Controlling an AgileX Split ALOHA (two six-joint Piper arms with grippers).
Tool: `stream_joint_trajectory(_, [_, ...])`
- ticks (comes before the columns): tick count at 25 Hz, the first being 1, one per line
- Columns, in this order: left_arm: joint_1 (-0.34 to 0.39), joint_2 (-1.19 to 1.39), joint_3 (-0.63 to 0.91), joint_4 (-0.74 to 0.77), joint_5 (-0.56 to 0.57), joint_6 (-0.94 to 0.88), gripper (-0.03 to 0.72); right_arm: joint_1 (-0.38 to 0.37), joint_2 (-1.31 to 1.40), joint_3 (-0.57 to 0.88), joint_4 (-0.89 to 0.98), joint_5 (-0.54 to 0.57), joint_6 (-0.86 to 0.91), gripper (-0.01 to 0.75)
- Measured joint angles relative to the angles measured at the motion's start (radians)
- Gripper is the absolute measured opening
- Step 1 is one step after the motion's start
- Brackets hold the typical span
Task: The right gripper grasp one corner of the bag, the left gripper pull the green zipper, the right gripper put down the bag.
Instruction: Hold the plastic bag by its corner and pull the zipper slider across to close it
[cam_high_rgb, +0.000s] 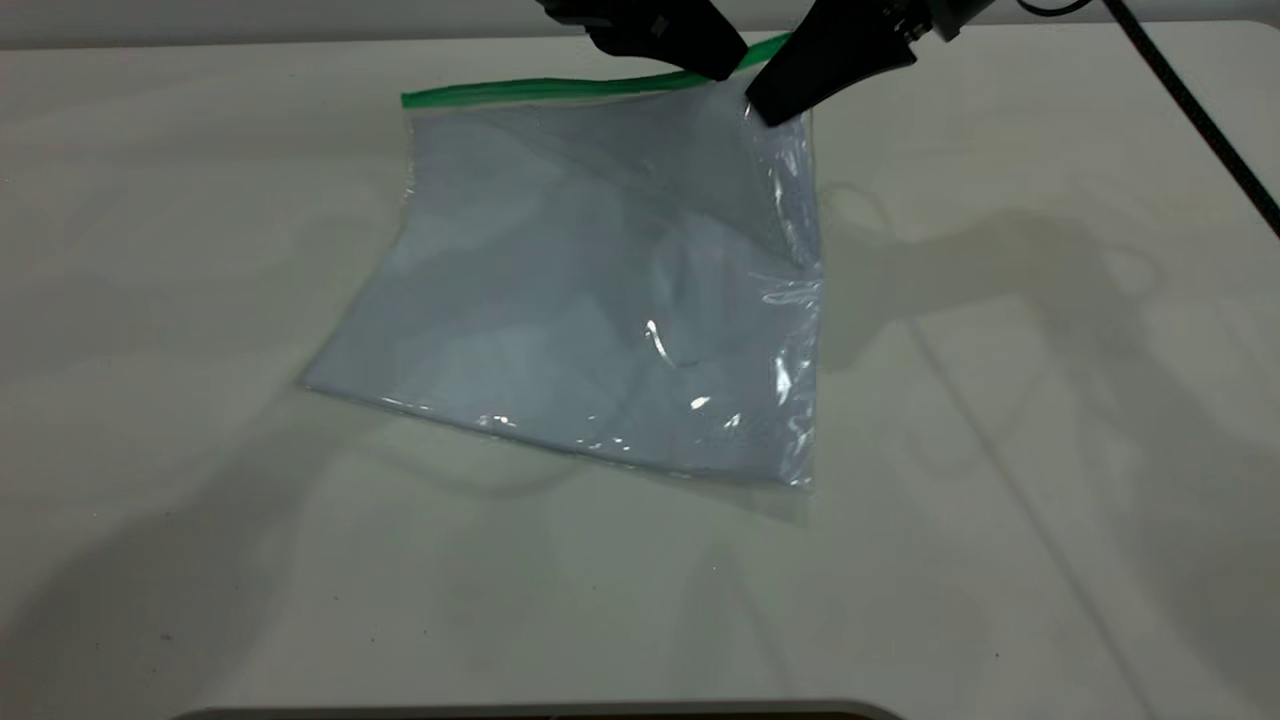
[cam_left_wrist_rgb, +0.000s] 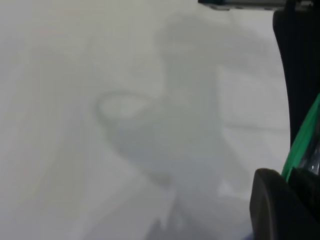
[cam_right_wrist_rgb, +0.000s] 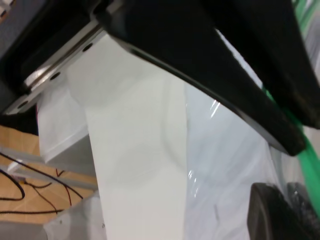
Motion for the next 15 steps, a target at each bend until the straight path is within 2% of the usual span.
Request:
stream_joint_trajectory(6, [0.013, 0.0, -0.001, -0.012, -0.011, 0.017, 0.058, -0.029, 0.0, -0.001, 0.025, 0.008, -0.005, 0.033])
stream_joint_trajectory(15, [0.083, 0.0, -0.001, -0.011, 0.003, 0.029, 0.06, -0.059, 0.0, -0.008, 0.068, 0.012, -0.011, 0.033])
